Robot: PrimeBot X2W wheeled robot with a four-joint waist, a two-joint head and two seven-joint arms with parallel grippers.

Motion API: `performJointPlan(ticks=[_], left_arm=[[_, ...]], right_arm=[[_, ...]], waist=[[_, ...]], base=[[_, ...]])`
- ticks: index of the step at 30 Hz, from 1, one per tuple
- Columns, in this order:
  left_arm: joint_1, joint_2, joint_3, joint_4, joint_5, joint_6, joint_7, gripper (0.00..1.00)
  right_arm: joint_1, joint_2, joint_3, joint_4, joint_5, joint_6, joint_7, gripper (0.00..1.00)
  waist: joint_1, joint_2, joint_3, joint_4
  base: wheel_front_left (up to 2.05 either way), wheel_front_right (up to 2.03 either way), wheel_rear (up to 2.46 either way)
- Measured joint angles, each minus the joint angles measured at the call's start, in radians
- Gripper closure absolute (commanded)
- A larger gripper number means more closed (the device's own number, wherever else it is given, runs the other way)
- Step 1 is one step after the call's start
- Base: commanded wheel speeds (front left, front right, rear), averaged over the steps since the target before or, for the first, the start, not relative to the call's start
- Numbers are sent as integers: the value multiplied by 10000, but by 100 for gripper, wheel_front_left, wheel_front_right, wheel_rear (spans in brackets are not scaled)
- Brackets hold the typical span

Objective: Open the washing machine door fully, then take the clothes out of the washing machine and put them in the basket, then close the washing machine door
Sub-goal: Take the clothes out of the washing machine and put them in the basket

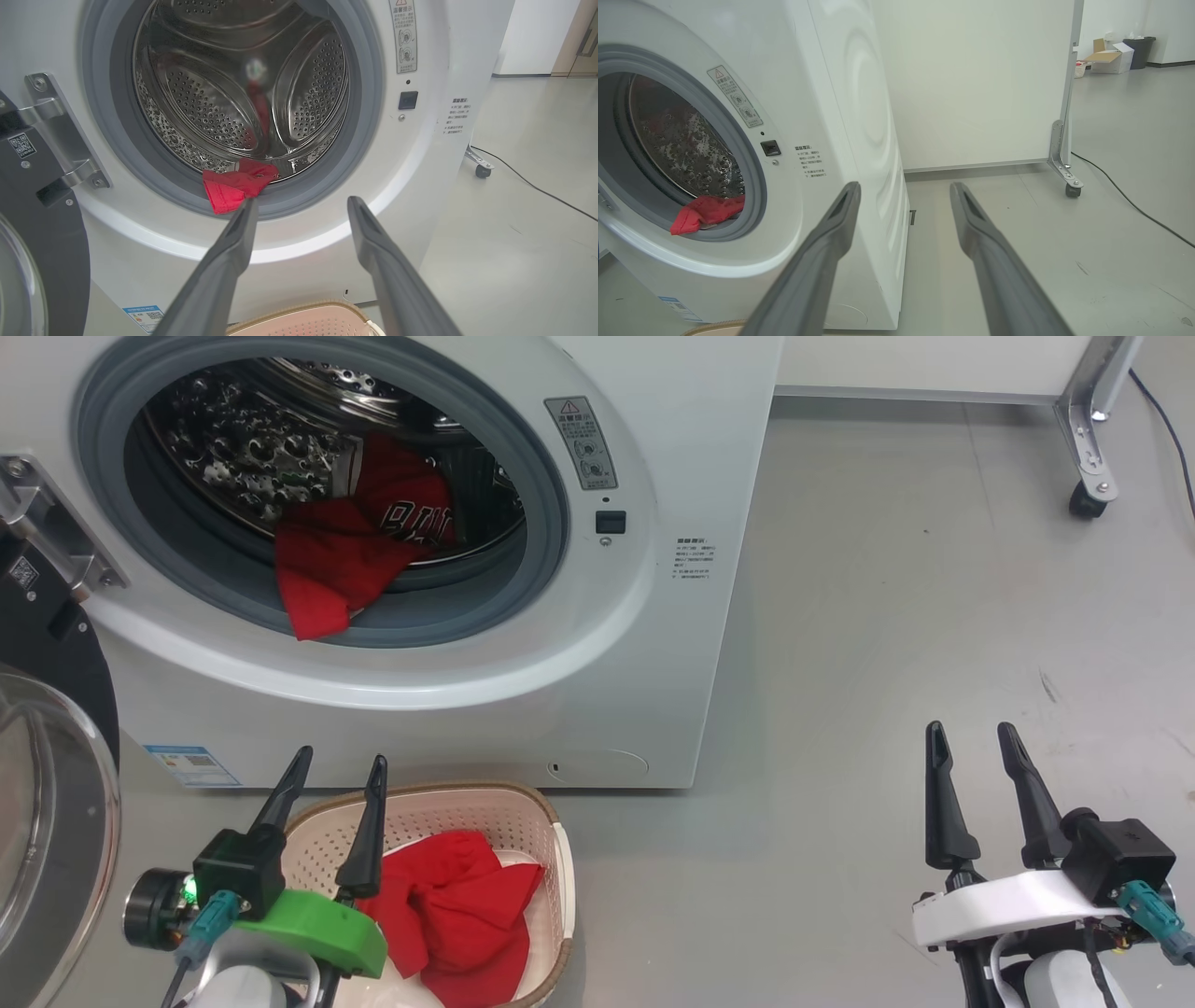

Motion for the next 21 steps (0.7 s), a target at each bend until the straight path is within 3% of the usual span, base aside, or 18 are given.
performJointPlan(ticks=[21], left_arm=[[65, -61, 10, -132, 102, -2, 0, 0]], right_arm=[[-2, 6, 98, -4, -105, 75, 0, 0]], waist=[[0, 0, 197, -193]], base=[[0, 0, 0]])
